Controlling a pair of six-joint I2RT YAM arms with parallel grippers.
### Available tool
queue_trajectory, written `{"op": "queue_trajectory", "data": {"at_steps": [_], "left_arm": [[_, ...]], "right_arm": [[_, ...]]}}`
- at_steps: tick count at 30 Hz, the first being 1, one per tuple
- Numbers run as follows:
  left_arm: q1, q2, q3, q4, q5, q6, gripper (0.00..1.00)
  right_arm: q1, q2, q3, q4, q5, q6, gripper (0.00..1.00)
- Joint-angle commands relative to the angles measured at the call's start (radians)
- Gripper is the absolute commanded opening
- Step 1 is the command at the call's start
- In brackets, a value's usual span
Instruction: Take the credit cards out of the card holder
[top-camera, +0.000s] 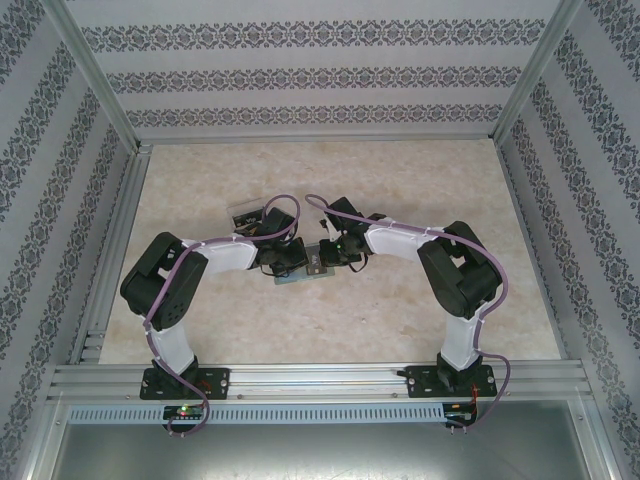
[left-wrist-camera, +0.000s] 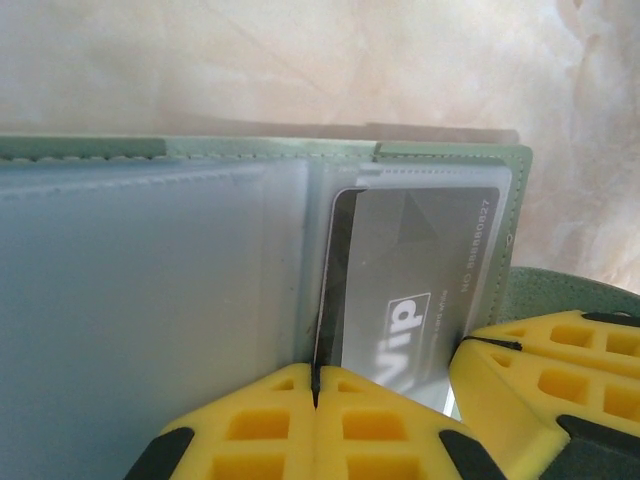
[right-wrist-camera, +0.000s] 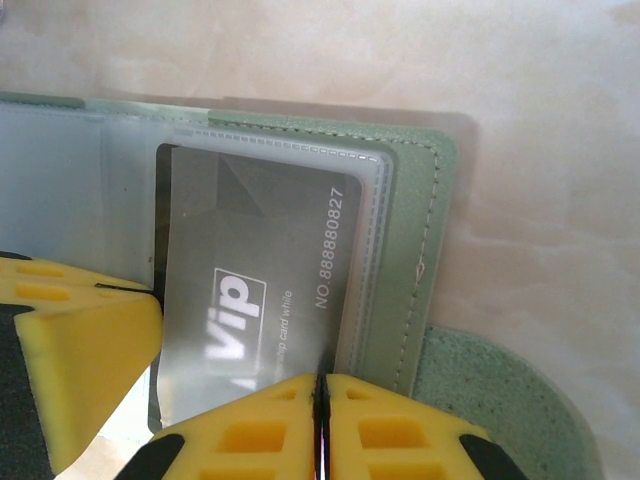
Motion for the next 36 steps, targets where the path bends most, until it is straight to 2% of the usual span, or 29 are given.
{"op": "queue_trajectory", "data": {"at_steps": [1, 8, 16, 20, 27, 30, 33, 36], "left_arm": [[0.007, -0.026, -0.031, 0.014, 0.014, -0.007, 0.00], [0.035, -0.108, -0.076, -0.015, -0.016, 0.009, 0.00], [0.050, -0.126, -0.110, -0.013, -0.011, 0.015, 0.00], [0.052, -0.115, -0.096, 0.000, 0.029, 0.032, 0.00], [0.052, -0.110, -0.097, 0.004, 0.028, 0.027, 0.00], [0.052, -0.108, -0.100, 0.002, 0.027, 0.027, 0.00], [0.051, -0.108, -0.101, 0.002, 0.025, 0.027, 0.00], [0.052, -0.105, -0.099, 0.000, 0.026, 0.027, 0.00]], "right_arm": [[0.020, 0.032, 0.010, -0.003, -0.027, 0.009, 0.13], [0.012, 0.027, 0.008, -0.007, -0.022, 0.009, 0.13], [0.011, 0.029, 0.013, -0.010, -0.022, 0.007, 0.14], [0.016, 0.027, 0.018, -0.009, -0.022, 0.006, 0.17], [0.036, -0.013, 0.041, -0.015, 0.029, 0.000, 0.23], [0.044, -0.012, 0.060, -0.023, 0.034, -0.009, 0.22], [0.049, 0.008, 0.078, -0.028, 0.027, -0.010, 0.16], [0.049, 0.025, 0.084, -0.027, 0.031, -0.006, 0.14]]}}
